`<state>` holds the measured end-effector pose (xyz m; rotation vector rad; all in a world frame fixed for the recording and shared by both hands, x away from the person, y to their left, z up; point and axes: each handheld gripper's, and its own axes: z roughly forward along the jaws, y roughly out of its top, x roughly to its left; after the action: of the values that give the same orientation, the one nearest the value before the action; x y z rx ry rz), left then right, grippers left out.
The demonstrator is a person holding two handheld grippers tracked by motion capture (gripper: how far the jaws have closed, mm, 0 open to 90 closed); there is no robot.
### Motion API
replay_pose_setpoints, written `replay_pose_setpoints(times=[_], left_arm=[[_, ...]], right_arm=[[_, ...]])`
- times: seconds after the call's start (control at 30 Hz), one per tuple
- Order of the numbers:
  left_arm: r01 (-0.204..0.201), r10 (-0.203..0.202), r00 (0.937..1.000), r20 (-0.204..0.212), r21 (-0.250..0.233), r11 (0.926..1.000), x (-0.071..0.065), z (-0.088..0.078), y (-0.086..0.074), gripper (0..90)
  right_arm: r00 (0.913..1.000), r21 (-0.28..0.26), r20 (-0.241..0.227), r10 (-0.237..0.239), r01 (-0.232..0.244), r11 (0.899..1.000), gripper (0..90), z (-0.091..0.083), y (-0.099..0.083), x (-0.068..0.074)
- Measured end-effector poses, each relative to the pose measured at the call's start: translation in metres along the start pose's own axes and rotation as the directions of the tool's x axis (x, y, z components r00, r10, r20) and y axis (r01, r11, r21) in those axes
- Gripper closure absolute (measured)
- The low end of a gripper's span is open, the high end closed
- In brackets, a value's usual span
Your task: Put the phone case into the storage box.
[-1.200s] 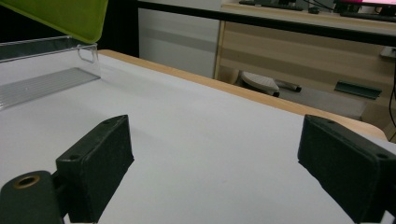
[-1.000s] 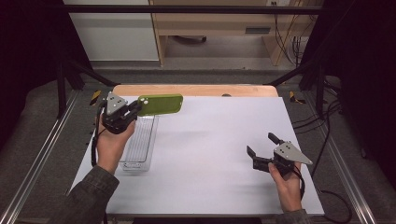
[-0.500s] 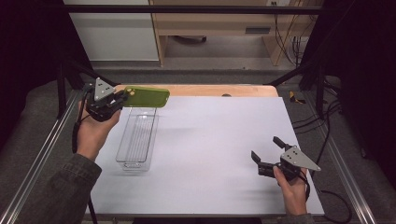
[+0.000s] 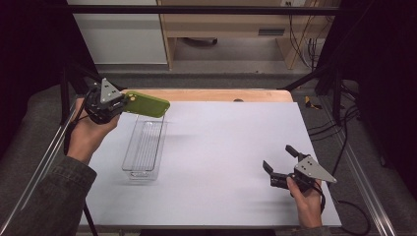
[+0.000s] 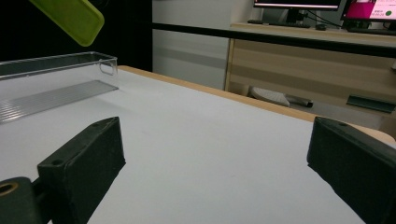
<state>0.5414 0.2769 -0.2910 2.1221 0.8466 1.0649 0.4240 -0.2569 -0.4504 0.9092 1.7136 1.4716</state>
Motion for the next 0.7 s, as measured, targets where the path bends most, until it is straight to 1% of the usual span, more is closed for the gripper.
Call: replay_pose_setpoints(times=[0.1, 0.2, 0.4, 0.47, 0.53, 0.57, 0.63, 0.67, 0.7], left_arm=[[-0.055, 0.055, 0.9984, -0.010, 0.023, 0.9982, 0.0015, 0.0002, 0.0014, 80.0], [-0.103, 0.104, 0.9943, -0.023, 0.050, 0.9935, 0.0029, -0.0005, 0.0020, 79.9], [-0.141, 0.144, 0.9892, -0.029, 0.078, 0.9869, 0.0044, 0.0000, 0.0000, 79.9], [-0.143, 0.145, 0.9889, -0.031, 0.073, 0.9871, 0.0045, 0.0008, -0.0005, 79.9], [-0.158, 0.160, 0.9867, -0.027, 0.084, 0.9839, 0.0036, 0.0016, -0.0001, 79.9], [-0.171, 0.174, 0.9843, -0.029, 0.093, 0.9809, 0.0030, 0.0021, 0.0002, 79.9], [-0.181, 0.184, 0.9825, -0.028, 0.095, 0.9789, 0.0011, 0.0040, 0.0006, 80.0], [-0.194, 0.197, 0.9801, -0.023, 0.104, 0.9755, 0.0009, 0.0044, 0.0013, 80.0], [-0.190, 0.193, 0.9811, -0.020, 0.095, 0.9772, -0.0002, 0.0059, 0.0013, 80.0]], right_arm=[[1.0000, 0.001, -0.008, -0.002, 0.002, 1.000, 4.1, 0.0011, -0.0011, 0.0017], [0.9999, 0.000, -0.014, -0.004, 0.004, 1.000, 4.0, 0.0018, -0.0016, 0.0028], [0.9998, 0.003, -0.019, -0.006, 0.006, 1.000, 4.0, 0.0038, -0.0030, 0.0046], [0.9998, 0.001, -0.018, -0.008, 0.008, 1.000, 4.0, 0.0036, -0.0031, 0.0049], [0.9998, -0.001, -0.018, -0.008, 0.008, 1.000, 4.0, 0.0034, -0.0030, 0.0052], [0.9998, -0.003, -0.018, -0.009, 0.009, 1.000, 4.0, 0.0032, -0.0029, 0.0050], [0.9998, -0.008, -0.017, -0.005, 0.005, 1.000, 4.0, 0.0028, -0.0027, 0.0046], [0.9998, -0.008, -0.017, -0.006, 0.006, 1.000, 4.0, 0.0028, -0.0027, 0.0045], [0.9998, -0.007, -0.017, -0.007, 0.006, 1.000, 4.0, 0.0031, -0.0029, 0.0045]])
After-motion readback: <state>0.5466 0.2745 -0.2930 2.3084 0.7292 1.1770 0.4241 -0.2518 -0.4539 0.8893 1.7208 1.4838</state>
